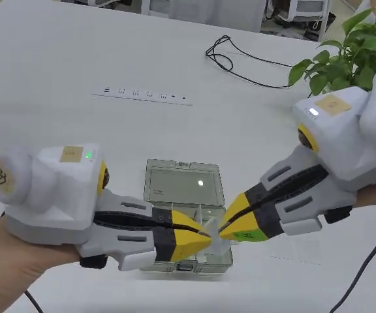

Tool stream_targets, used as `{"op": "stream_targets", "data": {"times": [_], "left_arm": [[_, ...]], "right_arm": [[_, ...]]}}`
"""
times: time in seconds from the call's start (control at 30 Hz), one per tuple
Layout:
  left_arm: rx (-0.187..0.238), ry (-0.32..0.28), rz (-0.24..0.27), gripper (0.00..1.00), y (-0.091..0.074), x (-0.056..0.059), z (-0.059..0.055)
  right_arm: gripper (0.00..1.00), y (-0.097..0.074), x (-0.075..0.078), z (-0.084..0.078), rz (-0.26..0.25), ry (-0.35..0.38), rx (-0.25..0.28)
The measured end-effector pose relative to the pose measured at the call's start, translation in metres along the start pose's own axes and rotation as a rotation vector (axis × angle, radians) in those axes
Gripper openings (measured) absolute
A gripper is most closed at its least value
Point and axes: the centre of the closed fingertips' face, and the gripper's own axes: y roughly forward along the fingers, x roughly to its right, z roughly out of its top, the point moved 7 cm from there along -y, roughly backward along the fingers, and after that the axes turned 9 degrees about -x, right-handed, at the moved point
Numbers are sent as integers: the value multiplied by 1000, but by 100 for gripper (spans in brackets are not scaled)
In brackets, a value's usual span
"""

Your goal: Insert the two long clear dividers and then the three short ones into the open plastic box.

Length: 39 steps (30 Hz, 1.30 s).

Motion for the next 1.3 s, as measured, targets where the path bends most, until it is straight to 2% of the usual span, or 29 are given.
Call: {"op": "stream_targets", "data": {"times": [0.5, 0.8, 1.0, 1.2, 1.3], "left_arm": [[-9, -14, 31, 0, -5, 0, -10], [-20, -39, 81, 5, -13, -3, -21], [-55, -51, 140, 13, -20, -7, -31], [-72, -63, 185, 22, -28, -11, -37], [-101, -64, 225, 28, -33, -15, -42]], "right_arm": [[2, 8, -1, 2, -2, 6, -10], [2, 7, 7, 3, -33, 14, -4], [2, 7, 11, 5, -58, 20, -5], [2, 11, 19, 6, -73, 25, -11], [2, 14, 25, 5, -76, 25, -15]]}}
